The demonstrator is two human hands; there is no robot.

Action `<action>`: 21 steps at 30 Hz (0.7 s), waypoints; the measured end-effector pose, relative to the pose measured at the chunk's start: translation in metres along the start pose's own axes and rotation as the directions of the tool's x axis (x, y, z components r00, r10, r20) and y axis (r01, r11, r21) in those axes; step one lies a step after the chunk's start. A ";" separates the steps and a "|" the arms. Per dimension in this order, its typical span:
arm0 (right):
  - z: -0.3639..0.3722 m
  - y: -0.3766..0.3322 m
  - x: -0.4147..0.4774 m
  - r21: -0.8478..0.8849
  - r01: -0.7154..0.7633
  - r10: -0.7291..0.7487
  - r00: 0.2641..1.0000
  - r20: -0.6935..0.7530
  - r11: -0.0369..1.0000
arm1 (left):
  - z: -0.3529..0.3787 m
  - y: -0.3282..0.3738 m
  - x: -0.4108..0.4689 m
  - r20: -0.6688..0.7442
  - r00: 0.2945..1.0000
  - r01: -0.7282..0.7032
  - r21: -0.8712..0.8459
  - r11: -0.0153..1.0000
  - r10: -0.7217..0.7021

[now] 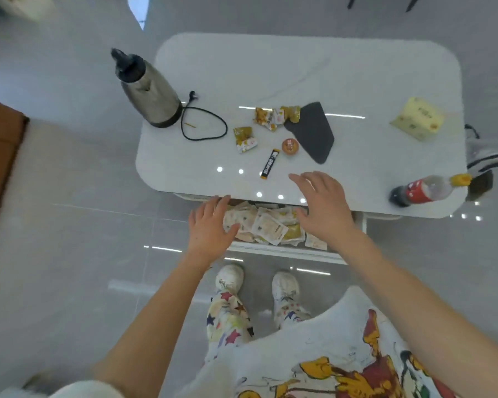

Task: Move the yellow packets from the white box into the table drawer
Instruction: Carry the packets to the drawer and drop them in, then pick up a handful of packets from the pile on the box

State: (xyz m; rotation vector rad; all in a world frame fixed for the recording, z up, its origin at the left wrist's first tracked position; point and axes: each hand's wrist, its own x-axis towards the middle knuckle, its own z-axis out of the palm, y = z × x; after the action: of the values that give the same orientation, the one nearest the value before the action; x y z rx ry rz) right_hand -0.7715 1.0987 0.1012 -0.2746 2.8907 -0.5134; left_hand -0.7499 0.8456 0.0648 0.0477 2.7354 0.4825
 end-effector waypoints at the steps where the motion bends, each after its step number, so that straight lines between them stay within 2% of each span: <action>1: -0.013 -0.020 0.004 -0.015 0.058 -0.058 0.998 -0.001 0.998 | -0.019 -0.008 -0.010 -0.035 0.999 0.036 -0.027 0.999 -0.037; 5: -0.047 -0.111 0.019 -0.050 0.252 -0.250 0.968 0.033 0.966 | -0.085 -0.052 -0.059 -0.162 0.977 0.135 -0.045 0.990 -0.140; 9: -0.052 -0.207 0.027 -0.058 0.415 -0.411 0.909 0.062 0.908 | -0.130 -0.114 -0.118 -0.262 0.928 0.264 -0.038 0.964 -0.265; 15: -0.026 -0.360 0.031 -0.071 0.605 -0.594 0.794 0.130 0.793 | -0.162 -0.230 -0.223 -0.297 0.804 0.490 -0.160 0.857 -0.516; 21: 0.022 -0.497 0.022 -0.041 0.723 -0.698 0.678 0.228 0.689 | -0.177 -0.324 -0.323 -0.352 0.648 0.631 -0.248 0.735 -0.675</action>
State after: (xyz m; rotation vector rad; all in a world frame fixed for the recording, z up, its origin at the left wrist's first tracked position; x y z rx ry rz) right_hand -0.7150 0.6281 0.2550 -1.4320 2.5199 -0.3653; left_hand -0.5012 0.4527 0.2218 -1.1789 2.8381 0.4448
